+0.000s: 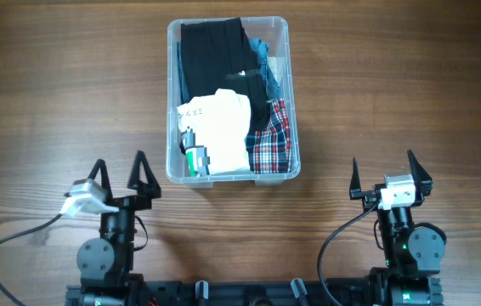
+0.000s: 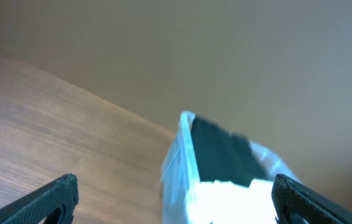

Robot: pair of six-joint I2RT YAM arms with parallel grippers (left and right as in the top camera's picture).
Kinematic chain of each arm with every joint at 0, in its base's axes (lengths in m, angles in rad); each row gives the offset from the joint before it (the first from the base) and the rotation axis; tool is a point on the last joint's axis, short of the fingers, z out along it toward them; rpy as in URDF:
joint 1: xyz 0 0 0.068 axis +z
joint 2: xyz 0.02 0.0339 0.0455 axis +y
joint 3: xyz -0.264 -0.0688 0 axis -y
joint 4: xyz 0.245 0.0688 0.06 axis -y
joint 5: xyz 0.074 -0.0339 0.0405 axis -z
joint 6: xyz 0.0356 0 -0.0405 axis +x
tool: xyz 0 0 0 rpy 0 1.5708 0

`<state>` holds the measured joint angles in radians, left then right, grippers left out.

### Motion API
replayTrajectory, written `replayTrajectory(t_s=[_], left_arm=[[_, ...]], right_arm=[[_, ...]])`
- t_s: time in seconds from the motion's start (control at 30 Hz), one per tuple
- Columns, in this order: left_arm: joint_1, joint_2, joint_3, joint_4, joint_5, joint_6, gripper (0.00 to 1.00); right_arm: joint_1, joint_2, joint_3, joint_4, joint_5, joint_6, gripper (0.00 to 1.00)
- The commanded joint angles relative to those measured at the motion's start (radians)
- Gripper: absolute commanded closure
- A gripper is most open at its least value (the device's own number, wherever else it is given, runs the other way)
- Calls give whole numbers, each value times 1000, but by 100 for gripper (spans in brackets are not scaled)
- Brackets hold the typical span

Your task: Pack container

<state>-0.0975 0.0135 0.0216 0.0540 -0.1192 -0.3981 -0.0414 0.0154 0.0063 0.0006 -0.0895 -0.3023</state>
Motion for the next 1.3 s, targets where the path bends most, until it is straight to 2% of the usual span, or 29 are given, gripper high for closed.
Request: replayTrajectory(t_s=[0.0, 0.13, 0.33, 1.03, 1.27], left_arm=[[6, -11, -15, -58, 77, 248, 0], [6, -11, -15, -126, 79, 326, 0], [8, -11, -15, -126, 96, 414, 0], [15, -11, -15, -126, 97, 417, 0], [88, -11, -15, -126, 96, 417, 0]], right_arm=[[-4, -11, -1, 6, -19, -11, 0], [-4, -11, -1, 6, -19, -12, 0], [-4, -11, -1, 6, -19, -12, 0], [-4, -11, -1, 6, -19, -12, 0], [-4, -11, -1, 6, -19, -11, 0]])
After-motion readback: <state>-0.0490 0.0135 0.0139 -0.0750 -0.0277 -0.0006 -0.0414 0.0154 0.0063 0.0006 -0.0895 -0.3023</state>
